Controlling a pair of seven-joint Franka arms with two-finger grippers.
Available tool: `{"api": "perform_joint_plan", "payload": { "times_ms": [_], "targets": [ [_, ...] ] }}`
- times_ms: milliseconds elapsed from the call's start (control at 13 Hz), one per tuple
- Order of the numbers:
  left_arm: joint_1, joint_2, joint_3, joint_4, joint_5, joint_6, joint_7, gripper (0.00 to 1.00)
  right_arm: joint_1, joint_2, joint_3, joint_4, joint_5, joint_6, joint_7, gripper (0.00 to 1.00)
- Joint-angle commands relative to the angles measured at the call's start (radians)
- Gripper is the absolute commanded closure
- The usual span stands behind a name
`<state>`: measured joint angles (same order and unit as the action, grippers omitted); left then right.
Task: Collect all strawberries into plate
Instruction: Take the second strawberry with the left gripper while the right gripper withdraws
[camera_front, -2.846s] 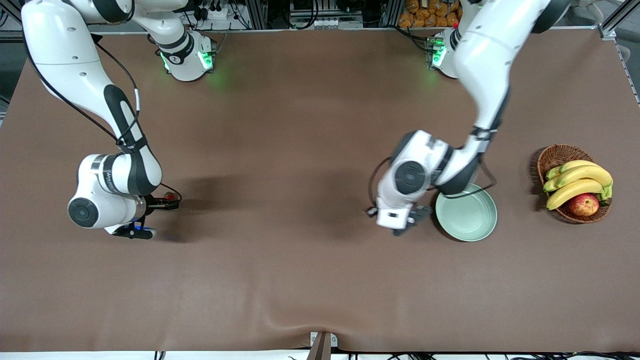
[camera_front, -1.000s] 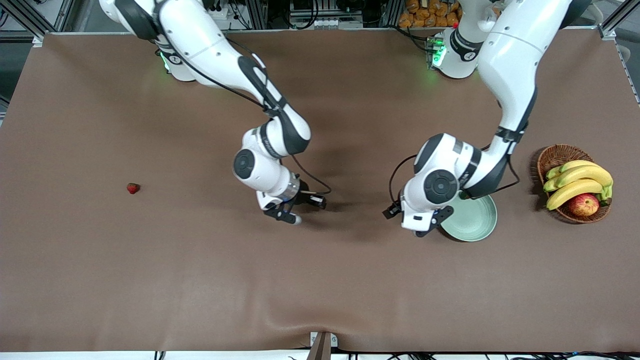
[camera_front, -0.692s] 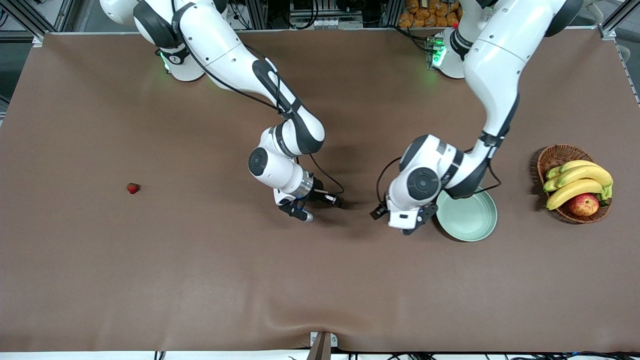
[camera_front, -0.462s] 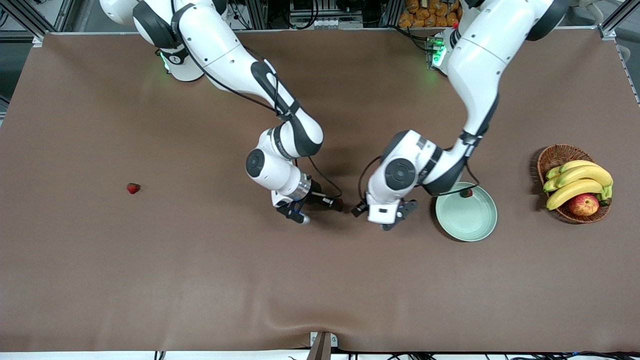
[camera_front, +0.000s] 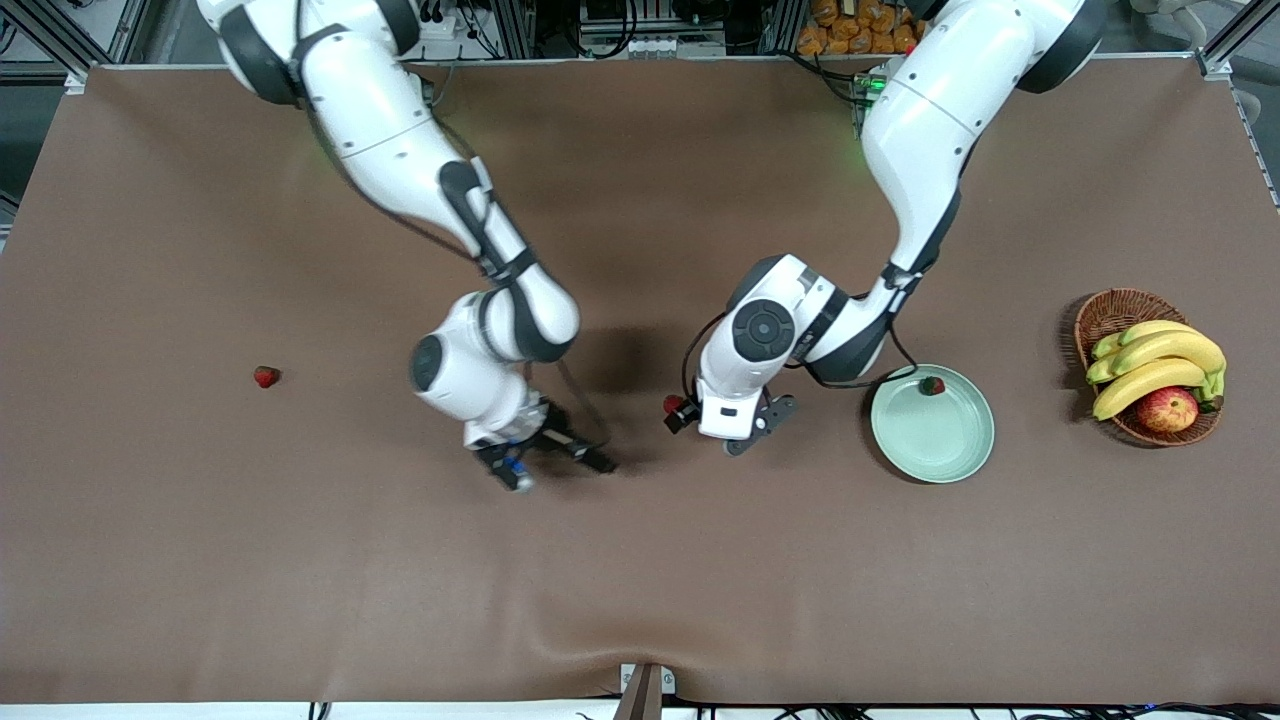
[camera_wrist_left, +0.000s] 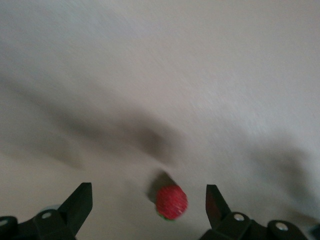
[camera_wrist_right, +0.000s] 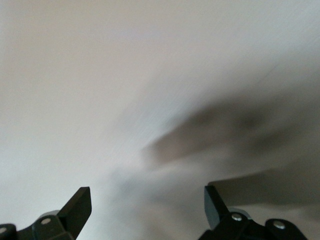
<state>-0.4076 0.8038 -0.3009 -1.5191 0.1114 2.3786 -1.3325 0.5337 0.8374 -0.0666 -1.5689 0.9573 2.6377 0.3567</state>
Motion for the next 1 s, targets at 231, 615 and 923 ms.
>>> {"api": "perform_joint_plan", "payload": {
  "times_ms": [231, 615, 923],
  "targets": [
    [-0.054, 0.061, 0.016, 0.031, -0.013, 0.068, 0.012, 0.24, -0.311, -0.191, -0.024, -0.194, -0.312, -0.285, -0.301, 0.0],
    [-0.04, 0.069, 0.019, 0.036, -0.01, 0.068, 0.021, 1.0, -0.403, -0.247, -0.097, -0.188, -0.719, -0.392, -0.314, 0.0],
    [0.056, -0.067, 0.019, 0.022, 0.007, -0.107, 0.064, 1.0, -0.477, -0.245, -0.134, -0.194, -0.906, -0.473, -0.391, 0.0]
  ]
}}
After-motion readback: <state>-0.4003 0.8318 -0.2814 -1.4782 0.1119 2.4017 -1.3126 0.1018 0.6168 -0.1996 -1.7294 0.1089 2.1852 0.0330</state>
